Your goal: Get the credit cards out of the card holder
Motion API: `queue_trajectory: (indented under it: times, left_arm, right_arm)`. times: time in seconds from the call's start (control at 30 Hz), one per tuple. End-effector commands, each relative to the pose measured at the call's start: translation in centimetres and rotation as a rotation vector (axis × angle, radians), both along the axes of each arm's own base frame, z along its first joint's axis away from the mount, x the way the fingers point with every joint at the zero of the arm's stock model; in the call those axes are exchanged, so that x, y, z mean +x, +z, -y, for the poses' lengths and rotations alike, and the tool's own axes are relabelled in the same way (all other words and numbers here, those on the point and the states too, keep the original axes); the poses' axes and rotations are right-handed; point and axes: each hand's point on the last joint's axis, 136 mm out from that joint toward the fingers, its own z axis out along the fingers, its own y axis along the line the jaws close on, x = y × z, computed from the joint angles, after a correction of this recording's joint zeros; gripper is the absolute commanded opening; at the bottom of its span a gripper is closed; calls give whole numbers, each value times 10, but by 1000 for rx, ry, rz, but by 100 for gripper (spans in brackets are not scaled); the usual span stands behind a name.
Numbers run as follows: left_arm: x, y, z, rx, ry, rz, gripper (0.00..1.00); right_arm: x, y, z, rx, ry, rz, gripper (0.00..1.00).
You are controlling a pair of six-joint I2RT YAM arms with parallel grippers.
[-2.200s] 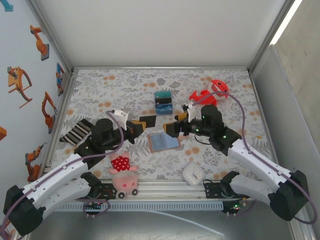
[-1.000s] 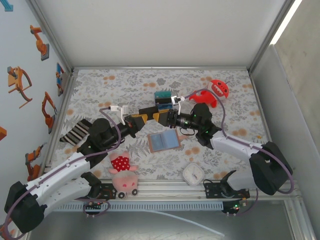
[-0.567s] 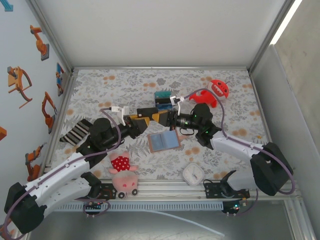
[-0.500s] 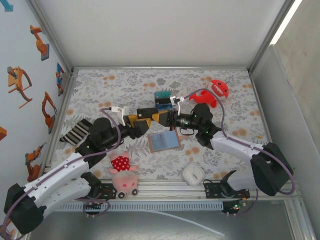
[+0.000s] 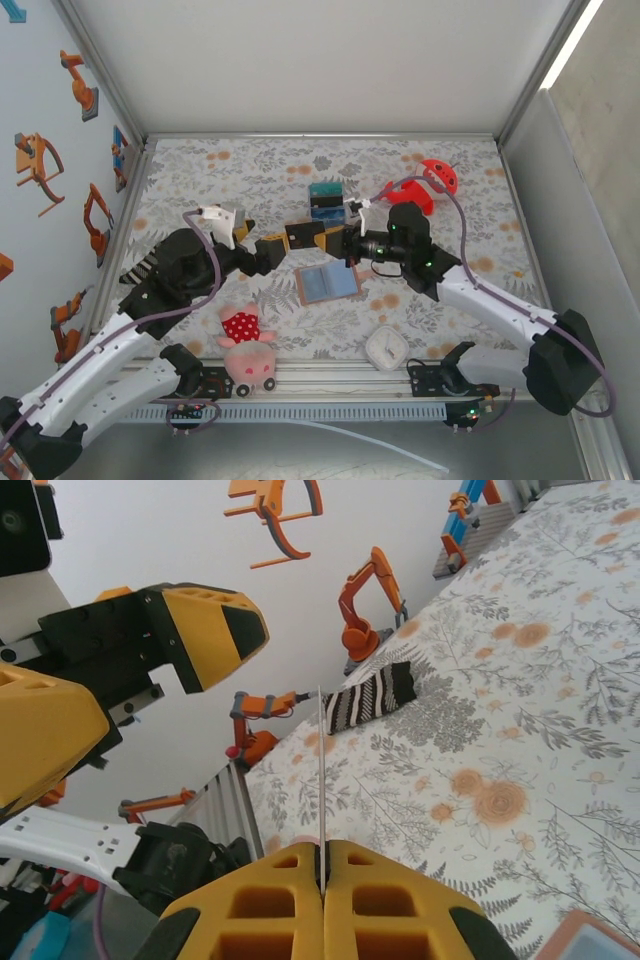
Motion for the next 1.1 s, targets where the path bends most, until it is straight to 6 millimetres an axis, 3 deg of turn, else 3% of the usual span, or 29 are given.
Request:
queue_trajectory:
  times: [0.0,0.13,0.3,0.43,0.8,1.07]
  left_arm:
    - [0,0,-10,140,13,34,97]
    - [9,-6,-14,246,41,6,97]
    - [9,-3,-2,315,-31,-20,97]
    - [3,1,13,354,-142,-14,97]
    - [-5,-19,50,453,-397,-69,100]
    - [-14,-30,67,466,-528,-67,88]
  right_arm:
    - [-3,4,7,-58,-15,52,0]
    - [-9,5,13,-86,-11,70,0]
    - [-15,3,20,-134,-8,94,0]
    - [-19,-2,24,-170,5,105,0]
    - [-22,-19,23,-233,50,102,0]
    - [-23,-39,28,-299,61,110,0]
